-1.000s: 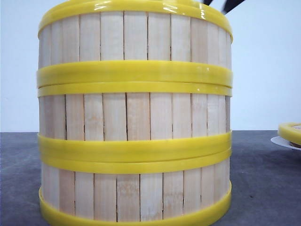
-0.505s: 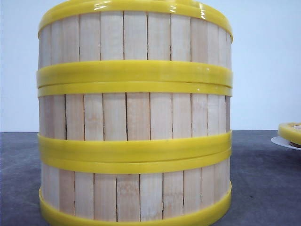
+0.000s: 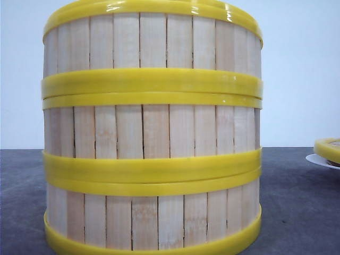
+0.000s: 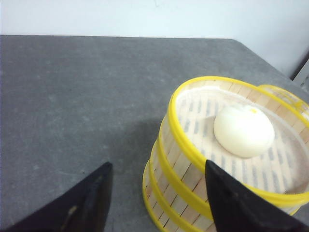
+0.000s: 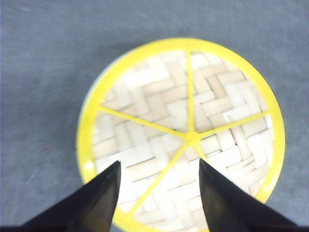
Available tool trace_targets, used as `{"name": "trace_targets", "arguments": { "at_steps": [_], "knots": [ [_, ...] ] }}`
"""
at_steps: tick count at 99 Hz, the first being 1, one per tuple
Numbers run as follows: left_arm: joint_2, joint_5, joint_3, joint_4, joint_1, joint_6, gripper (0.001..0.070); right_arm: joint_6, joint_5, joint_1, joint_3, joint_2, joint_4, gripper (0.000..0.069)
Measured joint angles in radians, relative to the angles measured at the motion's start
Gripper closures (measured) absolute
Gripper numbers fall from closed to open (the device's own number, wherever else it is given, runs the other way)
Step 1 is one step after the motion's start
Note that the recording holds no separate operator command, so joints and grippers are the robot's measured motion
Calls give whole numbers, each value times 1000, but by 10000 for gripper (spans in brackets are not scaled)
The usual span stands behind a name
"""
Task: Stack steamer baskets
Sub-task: 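Move the right gripper to the woven lid's yellow center hub and grasp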
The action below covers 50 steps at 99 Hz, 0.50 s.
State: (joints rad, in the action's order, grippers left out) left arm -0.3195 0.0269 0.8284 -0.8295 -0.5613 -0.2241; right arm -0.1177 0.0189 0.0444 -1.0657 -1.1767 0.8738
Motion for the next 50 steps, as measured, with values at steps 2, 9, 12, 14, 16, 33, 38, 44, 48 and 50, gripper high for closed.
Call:
{"name": "trace_targets", "arguments": {
  "at_steps": [2,9,12,14,16,33,38,44,48,50],
  "knots": [
    [0,0,0,-2,0,1,350,-3,0,6,4,-6,-4,381],
    [0,0,0,-3,0,4,350,-11,-3,28,8,-34,-3,381],
    [0,0,0,-3,0,5,350,-14,-12,35,8,-48,-5,381],
    [0,0,0,-3,0,5,350,-15,-19,39,8,-56,-7,381],
    [0,0,0,-3,0,7,350,-18,-23,43,8,-66,-8,381],
    [0,0,0,-4,0,18,350,-20,-25,63,8,-129,-29,381],
    [0,0,0,-4,0,19,350,-20,-26,68,8,-145,-32,381],
    [0,0,0,-4,0,21,350,-21,-27,76,8,-166,-38,382],
    [0,0,0,-4,0,21,350,-21,-26,82,8,-178,-44,386],
    [0,0,0,-5,0,22,350,-21,-26,84,8,-183,-47,389]
  ]
}}
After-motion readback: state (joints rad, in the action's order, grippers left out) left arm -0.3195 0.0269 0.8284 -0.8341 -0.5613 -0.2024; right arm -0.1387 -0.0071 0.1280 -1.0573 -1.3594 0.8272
